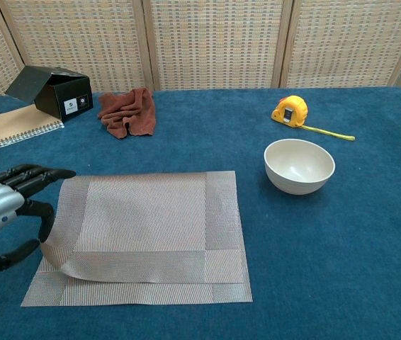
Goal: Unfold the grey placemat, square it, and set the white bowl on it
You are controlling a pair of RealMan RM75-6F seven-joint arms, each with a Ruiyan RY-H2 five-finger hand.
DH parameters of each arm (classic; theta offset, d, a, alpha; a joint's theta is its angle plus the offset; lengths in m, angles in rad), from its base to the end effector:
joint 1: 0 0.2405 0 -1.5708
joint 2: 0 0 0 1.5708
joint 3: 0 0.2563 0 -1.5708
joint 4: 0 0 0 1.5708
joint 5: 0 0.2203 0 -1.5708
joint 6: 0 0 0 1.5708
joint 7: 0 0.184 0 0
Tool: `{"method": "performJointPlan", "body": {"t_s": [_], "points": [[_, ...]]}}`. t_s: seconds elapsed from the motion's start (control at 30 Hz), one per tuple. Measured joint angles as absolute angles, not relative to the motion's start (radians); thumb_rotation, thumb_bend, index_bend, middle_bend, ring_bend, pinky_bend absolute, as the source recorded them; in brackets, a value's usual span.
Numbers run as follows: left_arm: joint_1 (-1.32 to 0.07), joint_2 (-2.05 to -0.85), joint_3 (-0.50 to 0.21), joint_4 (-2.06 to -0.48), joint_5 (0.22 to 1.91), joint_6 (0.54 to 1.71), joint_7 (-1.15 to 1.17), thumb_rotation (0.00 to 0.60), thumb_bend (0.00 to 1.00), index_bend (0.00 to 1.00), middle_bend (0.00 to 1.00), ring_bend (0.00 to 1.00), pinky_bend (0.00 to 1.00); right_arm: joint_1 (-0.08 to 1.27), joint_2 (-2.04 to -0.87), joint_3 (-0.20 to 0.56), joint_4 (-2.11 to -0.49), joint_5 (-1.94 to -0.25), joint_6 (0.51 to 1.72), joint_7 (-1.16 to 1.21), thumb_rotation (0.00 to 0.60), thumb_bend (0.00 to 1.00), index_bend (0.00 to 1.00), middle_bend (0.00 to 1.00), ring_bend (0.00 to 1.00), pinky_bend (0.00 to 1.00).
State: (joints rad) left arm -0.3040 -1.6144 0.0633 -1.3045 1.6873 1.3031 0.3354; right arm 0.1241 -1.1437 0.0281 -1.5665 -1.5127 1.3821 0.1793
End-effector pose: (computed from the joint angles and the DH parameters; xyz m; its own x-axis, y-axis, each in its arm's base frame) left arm -0.2337 0.2401 -0.0482 0.6013 0.0829 0.7947 0.7269 -0.4698 -0.5010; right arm -0.3213 -0.2291 0.1243 0.2509 -0.1165 0.9610 -0.9680 -0.0344 0.2485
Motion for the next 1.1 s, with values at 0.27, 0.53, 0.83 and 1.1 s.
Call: {"method": "performJointPlan", "body": {"t_s": [0.27, 0.53, 0.83, 1.1], "points": [[-0.375, -1.528, -0.052, -1.440, 1.617, 1.260, 0.378, 0.600, 0.53, 0.57, 0.00, 0.00, 0.00, 0.125, -1.144, 0.030, -1.564, -1.508, 1.378, 0.175, 0.600, 0.09, 0.01, 0.00, 0.00, 0.00], [-0.463, -1.495, -0.172, -1.477, 1.473, 1.156, 0.411, 0.600, 0.53, 0.57, 0.00, 0.00, 0.00, 0.128, -1.149, 0.036, -1.554, -1.488, 1.368, 0.169, 0.600, 0.09, 0.01, 0.00, 0.00, 0.00], [-0.598, -1.568, -0.284, -1.333, 1.304, 1.036, 0.447, 0.600, 0.53, 0.57, 0.00, 0.00, 0.00, 0.133, -1.156, 0.048, -1.535, -1.461, 1.355, 0.166, 0.600, 0.09, 0.01, 0.00, 0.00, 0.00], [-0.722, -1.649, -0.359, -1.172, 1.212, 0.970, 0.475, 0.600, 0.53, 0.57, 0.00, 0.00, 0.00, 0.139, -1.164, 0.060, -1.514, -1.435, 1.336, 0.163, 0.600, 0.09, 0.01, 0.00, 0.00, 0.00]]}}
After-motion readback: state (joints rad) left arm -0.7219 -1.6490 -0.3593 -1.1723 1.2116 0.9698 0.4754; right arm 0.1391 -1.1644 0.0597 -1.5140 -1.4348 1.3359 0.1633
